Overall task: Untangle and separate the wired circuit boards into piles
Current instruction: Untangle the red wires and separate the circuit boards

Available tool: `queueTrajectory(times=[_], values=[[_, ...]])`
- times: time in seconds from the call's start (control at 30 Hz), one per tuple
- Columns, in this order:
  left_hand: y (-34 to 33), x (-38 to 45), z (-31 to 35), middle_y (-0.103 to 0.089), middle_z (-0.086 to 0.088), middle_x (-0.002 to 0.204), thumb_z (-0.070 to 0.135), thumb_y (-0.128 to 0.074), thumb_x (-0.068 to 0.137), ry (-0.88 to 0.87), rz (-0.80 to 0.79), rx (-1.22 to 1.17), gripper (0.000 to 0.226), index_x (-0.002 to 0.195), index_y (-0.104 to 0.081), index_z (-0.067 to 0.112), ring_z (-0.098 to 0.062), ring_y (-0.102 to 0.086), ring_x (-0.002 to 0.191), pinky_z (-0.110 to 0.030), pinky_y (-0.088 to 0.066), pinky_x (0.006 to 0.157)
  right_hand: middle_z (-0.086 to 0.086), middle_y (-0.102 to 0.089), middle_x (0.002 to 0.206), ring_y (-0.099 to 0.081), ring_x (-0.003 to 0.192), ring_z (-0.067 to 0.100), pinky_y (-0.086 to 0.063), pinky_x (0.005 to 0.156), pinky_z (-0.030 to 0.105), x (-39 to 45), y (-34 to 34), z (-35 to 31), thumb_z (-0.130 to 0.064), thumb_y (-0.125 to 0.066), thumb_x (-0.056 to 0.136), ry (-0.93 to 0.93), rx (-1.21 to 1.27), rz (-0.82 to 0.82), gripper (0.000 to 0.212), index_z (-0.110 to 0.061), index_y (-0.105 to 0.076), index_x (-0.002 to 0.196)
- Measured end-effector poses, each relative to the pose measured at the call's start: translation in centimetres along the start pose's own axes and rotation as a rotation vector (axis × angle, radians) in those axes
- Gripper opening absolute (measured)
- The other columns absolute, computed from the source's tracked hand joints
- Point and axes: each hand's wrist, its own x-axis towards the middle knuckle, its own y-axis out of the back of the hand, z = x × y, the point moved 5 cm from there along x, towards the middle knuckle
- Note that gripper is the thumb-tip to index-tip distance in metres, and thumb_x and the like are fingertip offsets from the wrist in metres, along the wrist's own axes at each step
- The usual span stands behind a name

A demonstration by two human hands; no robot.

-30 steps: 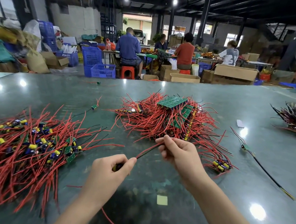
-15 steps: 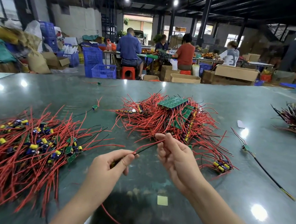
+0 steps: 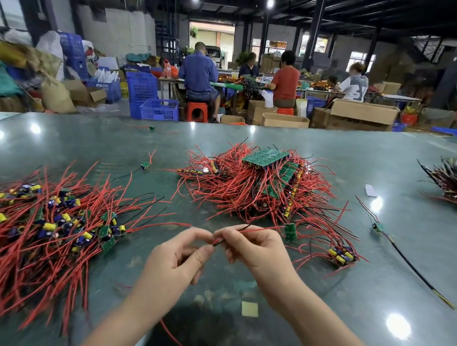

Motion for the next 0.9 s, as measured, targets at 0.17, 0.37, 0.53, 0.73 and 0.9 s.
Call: queueTrajectory(times=[0.17, 0.37, 0.53, 0.73, 0.9], values=[[0.2, 0.1, -0.3, -0.047, -0.001, 0.048, 0.015, -0.057, 0.090, 0.019, -0.024, -0.026, 0.022, 0.077, -0.059, 0.031, -0.010, -0.041, 0.048, -0.019, -0.034, 0.053, -0.007, -0.054, 0.048, -0.045, 0.045, 0.004, -0.038, 0.049, 0.014, 0.0, 0.4, -0.3, -0.015, -0.063, 0.087, -0.021, -0.094, -0.057, 0.030, -0.020, -0.072, 0.059], [0.9, 0.0, -0.1, -0.052, 0.001, 0.048, 0.013, -0.061, 0.088, -0.026, 0.054, 0.106, 0.022, 0.074, -0.055, 0.028, -0.011, -0.045, 0.048, -0.023, -0.036, 0.054, -0.004, -0.060, 0.057, -0.047, 0.049, 0.005, -0.040, 0.053, 0.014, 0.0, 0.6, 0.3, -0.017, -0.061, 0.087, -0.121, 0.016, -0.019, 0.023, -0.013, -0.075, 0.069], [1.1, -0.2, 0.1, -0.056, 0.005, 0.050, 0.014, -0.064, 0.087, -0.025, 0.145, 0.197, 0.021, 0.071, -0.055, 0.025, -0.013, -0.052, 0.050, -0.035, -0.043, 0.062, -0.002, -0.060, 0.056, -0.049, 0.048, 0.003, -0.040, 0.049, 0.012, 0.1, 0.6, 0.6, -0.026, -0.064, 0.073, -0.165, 0.186, 0.020, 0.021, -0.010, -0.074, 0.065], [1.1, -0.4, 0.4, -0.064, 0.002, 0.054, 0.012, -0.065, 0.086, -0.008, 0.190, 0.165, 0.019, 0.070, -0.059, 0.021, -0.003, -0.040, 0.038, -0.012, -0.031, 0.046, -0.002, -0.060, 0.057, -0.050, 0.050, 0.003, -0.044, 0.052, 0.011, 0.2, 1.1, 0.8, -0.022, -0.064, 0.073, -0.190, 0.266, 0.110, 0.018, -0.008, -0.075, 0.069], [1.0, -0.5, 0.3, -0.068, 0.006, 0.059, 0.014, -0.065, 0.085, -0.012, 0.203, 0.157, 0.017, 0.072, -0.059, 0.022, -0.003, -0.038, 0.038, -0.011, -0.029, 0.044, -0.003, -0.059, 0.057, -0.053, 0.049, 0.001, -0.045, 0.049, 0.009, 0.4, 1.2, 0.6, -0.016, -0.062, 0.071, -0.231, 0.465, 0.131, 0.017, -0.008, -0.075, 0.065]])
